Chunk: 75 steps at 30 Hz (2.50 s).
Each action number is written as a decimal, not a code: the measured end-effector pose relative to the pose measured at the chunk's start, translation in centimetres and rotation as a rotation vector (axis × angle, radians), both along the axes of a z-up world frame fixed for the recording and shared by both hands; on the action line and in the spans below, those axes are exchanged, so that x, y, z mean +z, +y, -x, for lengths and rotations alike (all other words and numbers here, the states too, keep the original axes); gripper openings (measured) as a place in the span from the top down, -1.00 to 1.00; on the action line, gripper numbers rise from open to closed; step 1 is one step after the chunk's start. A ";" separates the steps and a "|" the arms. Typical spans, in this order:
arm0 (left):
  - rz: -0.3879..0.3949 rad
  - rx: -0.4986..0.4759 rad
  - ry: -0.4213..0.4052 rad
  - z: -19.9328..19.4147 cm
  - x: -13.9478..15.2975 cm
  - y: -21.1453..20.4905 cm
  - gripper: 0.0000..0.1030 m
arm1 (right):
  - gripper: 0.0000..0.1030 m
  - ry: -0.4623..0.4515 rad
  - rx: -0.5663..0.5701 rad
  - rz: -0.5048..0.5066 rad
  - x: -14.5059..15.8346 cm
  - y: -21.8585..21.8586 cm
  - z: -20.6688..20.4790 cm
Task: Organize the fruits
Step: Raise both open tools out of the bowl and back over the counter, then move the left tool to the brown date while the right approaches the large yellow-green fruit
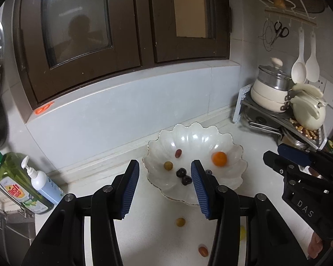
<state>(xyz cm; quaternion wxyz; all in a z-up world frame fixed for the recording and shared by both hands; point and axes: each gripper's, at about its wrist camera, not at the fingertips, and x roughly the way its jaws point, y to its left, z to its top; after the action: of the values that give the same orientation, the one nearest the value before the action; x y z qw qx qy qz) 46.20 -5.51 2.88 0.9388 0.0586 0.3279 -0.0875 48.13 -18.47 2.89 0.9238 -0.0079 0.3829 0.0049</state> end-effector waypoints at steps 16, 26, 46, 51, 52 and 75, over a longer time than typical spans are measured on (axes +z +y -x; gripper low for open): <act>0.022 0.013 -0.018 5.1 -0.7 -0.1 0.07 | 0.40 -0.022 0.025 0.012 0.2 -0.2 4.7; 0.023 0.011 -0.021 7.7 -1.0 -0.6 0.07 | 0.40 -0.018 0.048 0.009 0.1 -0.4 6.8; 0.044 0.065 0.039 10.7 -4.5 -0.3 0.07 | 0.17 0.028 0.088 0.004 -2.4 0.1 9.3; 0.034 0.076 0.031 11.4 -5.5 -0.4 0.07 | 0.17 0.045 0.096 0.002 -3.3 0.1 10.0; 0.026 0.076 0.035 11.5 -5.9 -0.5 0.07 | 0.17 0.051 0.095 0.004 -3.6 0.1 10.1; 0.061 0.050 0.189 11.2 -11.7 -1.6 0.07 | 0.17 0.173 0.120 -0.022 -9.0 -0.8 10.3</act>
<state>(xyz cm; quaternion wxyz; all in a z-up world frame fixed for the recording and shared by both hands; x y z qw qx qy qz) 34.95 -7.08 -8.80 0.9069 0.0134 0.4137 -0.0792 37.81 -19.27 -6.11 0.8853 -0.0201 0.4601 0.0651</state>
